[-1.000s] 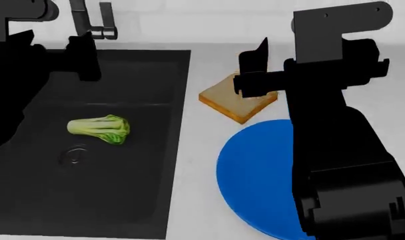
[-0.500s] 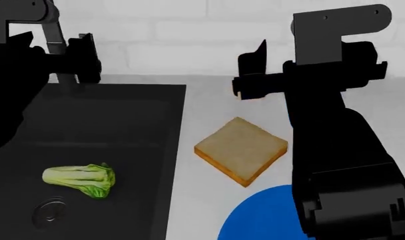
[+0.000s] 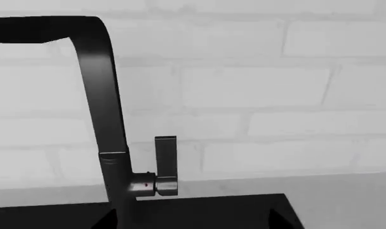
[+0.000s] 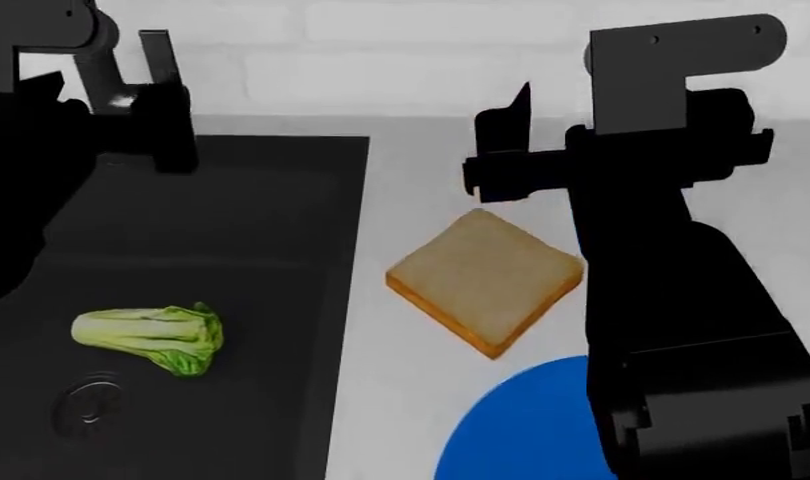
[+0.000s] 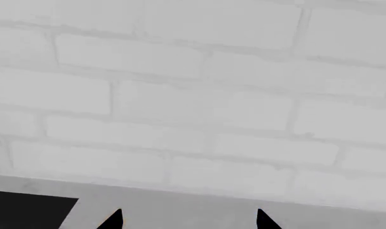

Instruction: Pick the celery from the sink and place it on the plate located on the counter

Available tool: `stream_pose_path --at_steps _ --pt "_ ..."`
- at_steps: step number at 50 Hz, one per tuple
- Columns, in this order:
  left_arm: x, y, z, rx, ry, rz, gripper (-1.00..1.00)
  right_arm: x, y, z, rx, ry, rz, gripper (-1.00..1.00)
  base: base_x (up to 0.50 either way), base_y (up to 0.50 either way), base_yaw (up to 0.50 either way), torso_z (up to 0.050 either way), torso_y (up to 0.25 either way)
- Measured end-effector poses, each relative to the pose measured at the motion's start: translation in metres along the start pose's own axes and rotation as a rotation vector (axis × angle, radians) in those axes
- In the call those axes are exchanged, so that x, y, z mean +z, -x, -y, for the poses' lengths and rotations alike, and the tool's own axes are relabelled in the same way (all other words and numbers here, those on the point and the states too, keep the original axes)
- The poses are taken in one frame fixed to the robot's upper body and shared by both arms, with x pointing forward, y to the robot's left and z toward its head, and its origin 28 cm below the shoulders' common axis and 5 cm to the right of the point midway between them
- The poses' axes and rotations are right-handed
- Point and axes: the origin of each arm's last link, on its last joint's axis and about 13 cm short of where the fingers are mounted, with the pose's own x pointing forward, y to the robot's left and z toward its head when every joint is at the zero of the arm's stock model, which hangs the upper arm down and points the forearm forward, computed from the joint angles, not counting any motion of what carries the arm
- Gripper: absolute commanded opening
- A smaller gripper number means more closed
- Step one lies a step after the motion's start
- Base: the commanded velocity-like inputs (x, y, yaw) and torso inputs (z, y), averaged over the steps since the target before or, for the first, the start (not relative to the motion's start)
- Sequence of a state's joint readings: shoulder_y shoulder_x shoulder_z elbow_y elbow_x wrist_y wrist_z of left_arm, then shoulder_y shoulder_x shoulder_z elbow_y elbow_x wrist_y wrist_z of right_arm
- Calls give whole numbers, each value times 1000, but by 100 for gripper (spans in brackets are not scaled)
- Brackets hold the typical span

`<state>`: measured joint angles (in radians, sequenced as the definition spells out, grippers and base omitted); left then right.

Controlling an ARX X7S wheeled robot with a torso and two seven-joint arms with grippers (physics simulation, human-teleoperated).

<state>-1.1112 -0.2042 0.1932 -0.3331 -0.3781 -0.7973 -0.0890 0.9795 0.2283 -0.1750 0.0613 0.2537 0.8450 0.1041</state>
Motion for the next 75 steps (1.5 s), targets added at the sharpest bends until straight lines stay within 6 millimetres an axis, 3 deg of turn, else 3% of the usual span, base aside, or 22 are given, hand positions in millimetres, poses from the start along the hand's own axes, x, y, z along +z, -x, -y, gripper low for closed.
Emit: stream_pose_path --at_steps 15,30,58,75 --pt "-3 0 -1 4 -3 -12 100 0 1 -1 1 -2 -1 100 -1 0 0 -1 -198" --pt "-6 3 -3 -12 -39 -37 100 1 1 0 2 -5 0 100 -1 0 0 0 -5" --pt "-14 25 -31 -223 -744 -187 100 -4 2 2 -2 -16 -4 100 0 0 0 0 0" --pt "-32 25 -38 -352 -1000 -282 100 -6 2 3 -1 -18 -5 100 0 0 0 0 0"
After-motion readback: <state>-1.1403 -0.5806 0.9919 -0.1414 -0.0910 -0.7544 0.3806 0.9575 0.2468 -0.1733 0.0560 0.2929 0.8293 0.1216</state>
